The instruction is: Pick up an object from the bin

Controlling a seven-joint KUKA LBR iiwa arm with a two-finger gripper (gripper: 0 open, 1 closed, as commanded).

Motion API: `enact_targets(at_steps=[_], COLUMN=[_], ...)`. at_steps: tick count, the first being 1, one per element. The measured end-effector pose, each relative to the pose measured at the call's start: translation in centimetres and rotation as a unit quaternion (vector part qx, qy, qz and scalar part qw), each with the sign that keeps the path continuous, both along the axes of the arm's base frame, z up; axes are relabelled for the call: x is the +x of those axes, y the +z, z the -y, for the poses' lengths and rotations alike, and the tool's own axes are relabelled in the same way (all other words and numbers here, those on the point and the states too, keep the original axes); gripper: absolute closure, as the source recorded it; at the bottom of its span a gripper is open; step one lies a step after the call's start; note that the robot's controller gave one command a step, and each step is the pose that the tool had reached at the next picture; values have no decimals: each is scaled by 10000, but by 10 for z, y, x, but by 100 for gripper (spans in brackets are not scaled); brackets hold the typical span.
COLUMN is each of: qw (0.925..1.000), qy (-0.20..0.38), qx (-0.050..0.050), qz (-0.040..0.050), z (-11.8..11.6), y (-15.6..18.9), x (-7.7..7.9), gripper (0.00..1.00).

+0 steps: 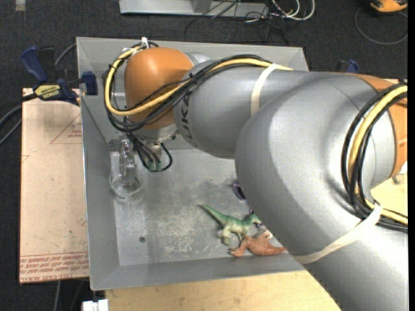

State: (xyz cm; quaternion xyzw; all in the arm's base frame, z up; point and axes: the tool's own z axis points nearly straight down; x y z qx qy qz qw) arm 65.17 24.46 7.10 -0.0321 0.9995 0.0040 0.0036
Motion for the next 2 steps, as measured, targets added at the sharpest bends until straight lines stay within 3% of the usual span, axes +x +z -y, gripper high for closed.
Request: enact_targets(at_steps=[2], qw=[10000], qy=[1], qx=[-6], qz=[-14], z=[0], y=[5], x=[-1], gripper=[100])
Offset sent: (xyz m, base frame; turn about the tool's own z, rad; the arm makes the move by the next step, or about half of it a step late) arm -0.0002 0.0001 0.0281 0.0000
